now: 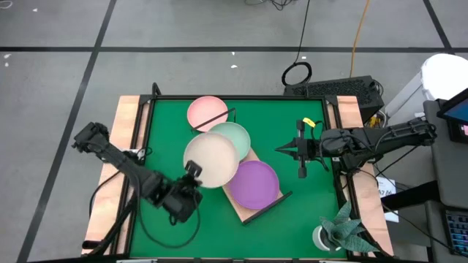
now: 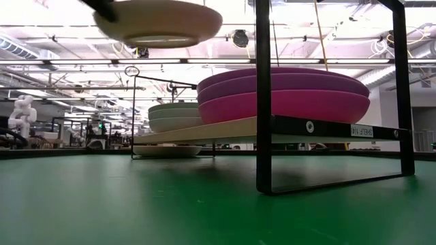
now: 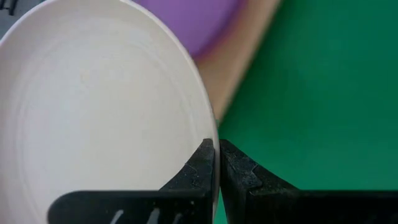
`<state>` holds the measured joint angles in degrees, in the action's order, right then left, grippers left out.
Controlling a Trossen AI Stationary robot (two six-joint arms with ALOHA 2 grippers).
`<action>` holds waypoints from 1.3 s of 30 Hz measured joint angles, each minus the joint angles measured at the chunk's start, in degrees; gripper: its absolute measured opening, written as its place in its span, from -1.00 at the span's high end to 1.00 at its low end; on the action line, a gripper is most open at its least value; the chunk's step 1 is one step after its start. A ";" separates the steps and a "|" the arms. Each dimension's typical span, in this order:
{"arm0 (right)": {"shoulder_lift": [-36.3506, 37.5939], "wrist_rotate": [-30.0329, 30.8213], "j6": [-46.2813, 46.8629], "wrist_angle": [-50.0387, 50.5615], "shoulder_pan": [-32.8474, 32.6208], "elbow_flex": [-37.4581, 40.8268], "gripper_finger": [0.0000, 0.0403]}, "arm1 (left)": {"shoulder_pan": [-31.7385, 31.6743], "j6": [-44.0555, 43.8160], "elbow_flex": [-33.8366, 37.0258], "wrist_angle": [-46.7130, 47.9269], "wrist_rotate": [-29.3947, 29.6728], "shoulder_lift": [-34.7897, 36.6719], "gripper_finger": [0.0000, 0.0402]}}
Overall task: Place and stack plates onto a shelf
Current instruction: Stack the white plate on top of the green plate on the shelf
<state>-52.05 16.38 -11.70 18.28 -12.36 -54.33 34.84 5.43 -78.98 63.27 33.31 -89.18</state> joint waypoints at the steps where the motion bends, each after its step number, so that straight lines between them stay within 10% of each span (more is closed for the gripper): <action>1: 0.00 0.00 -0.02 0.00 0.00 0.00 1.00 | -1.46 1.75 -0.01 -1.24 -0.22 0.56 0.95; 39: 0.00 -0.16 1.53 0.44 0.00 0.00 1.00 | -26.89 18.18 16.76 -30.32 -13.80 1.09 0.90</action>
<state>-52.05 16.23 -10.17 18.72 -12.36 -54.33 7.94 23.62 -62.22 32.95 19.51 -88.09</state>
